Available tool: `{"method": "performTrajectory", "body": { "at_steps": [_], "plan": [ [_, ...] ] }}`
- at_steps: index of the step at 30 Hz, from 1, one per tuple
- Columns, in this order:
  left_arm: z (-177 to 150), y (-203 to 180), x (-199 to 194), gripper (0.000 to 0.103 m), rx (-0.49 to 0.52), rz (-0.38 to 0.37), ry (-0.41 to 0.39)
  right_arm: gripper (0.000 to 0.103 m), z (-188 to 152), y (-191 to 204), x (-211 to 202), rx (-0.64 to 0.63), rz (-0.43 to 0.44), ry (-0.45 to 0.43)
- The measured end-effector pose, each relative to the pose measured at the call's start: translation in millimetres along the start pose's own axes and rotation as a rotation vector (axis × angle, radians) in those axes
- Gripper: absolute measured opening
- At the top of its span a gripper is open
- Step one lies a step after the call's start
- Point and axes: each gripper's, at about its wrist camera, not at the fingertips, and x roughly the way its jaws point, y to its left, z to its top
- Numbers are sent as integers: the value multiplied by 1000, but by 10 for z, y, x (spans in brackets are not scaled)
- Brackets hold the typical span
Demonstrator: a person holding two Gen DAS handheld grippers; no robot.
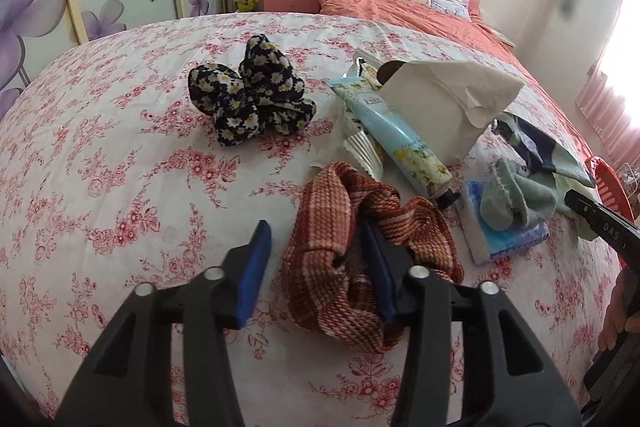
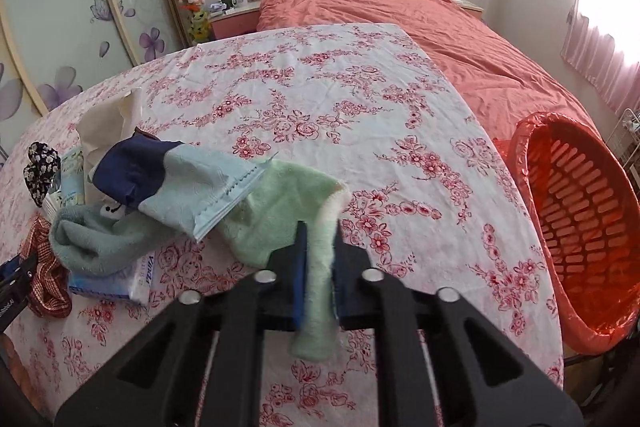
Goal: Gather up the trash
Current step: 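Grasp the plaid scrunchie with the left tool while the right tool grasps the green towel, then carry the scrunchie and towel over the orange basket and release both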
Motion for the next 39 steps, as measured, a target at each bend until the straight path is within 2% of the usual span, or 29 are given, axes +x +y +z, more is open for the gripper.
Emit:
{"method": "performTrajectory", "body": {
  "at_steps": [3,5,20,29,39],
  "plan": [
    [-11,-31,-26,23,11,-11,-1,7,-19,-35,-64,15,8,-9],
    [-8,-31,-67,21,8,-22,-6,7,-31,-63,-146,28,15,-25],
    [102,-245,-779,20,29,-62,-137,7,0,-426,-875,111,28,-182],
    [155,-699,-1102,20,81,-114,-187,7,-77,-706,-1286,161,47,-268],
    [201,-1538,-1213,20,177,-212,-209,7,-169,-1108,-1618,226,17,-352]
  ]
}}
